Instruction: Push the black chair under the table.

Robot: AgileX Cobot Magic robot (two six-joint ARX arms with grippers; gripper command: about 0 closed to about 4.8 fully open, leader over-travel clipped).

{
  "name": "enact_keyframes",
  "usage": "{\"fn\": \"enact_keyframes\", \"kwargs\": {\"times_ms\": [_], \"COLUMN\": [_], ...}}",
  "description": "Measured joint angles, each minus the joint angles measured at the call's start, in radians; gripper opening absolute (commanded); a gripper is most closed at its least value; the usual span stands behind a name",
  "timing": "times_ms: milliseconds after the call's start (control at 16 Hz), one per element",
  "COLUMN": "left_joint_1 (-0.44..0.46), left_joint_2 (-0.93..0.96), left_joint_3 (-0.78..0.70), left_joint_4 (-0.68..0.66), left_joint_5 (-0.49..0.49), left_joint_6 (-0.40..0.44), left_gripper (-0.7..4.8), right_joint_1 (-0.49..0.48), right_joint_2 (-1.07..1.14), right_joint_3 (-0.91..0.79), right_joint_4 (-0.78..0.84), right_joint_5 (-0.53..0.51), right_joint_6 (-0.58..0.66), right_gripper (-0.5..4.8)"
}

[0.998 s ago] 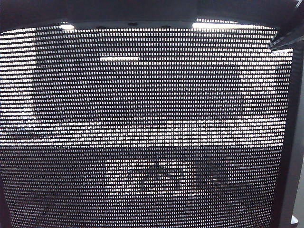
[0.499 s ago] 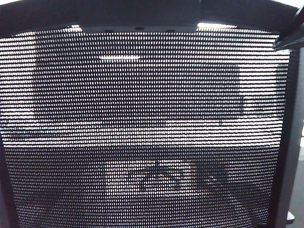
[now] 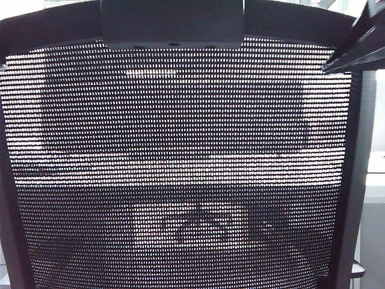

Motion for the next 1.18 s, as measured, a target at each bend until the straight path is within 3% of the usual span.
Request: {"fn": "enact_keyframes", "kwargs": {"times_ms": [374,873,1185], "left_joint_1": [-0.001,-0.001,-0.001], "left_joint_2": [0.160,0.302,0.405], "left_joint_3": [0.000,0.001,0.002], "left_joint_4": [0.177,0.346,0.444], "left_joint_5": [-0.007,-0.029,-0.029], "left_joint_6": [0.004,0.004,0.004], "left_gripper": [-0.06,-0.06,-0.06], "right_joint_1": [-0.103,-0.108,-0.116], "right_joint_2": [0.110,0.195,0.311], "right_joint_3": [0.000,0.006,0.098], "right_joint_4": [0.130,0.233,0.217], "right_joint_5": [-0.109,-0.109,-0.124], "right_joint_6": [0.002,0.001,-0.036], "right_gripper": [-0.05,-0.05,-0.05]}}
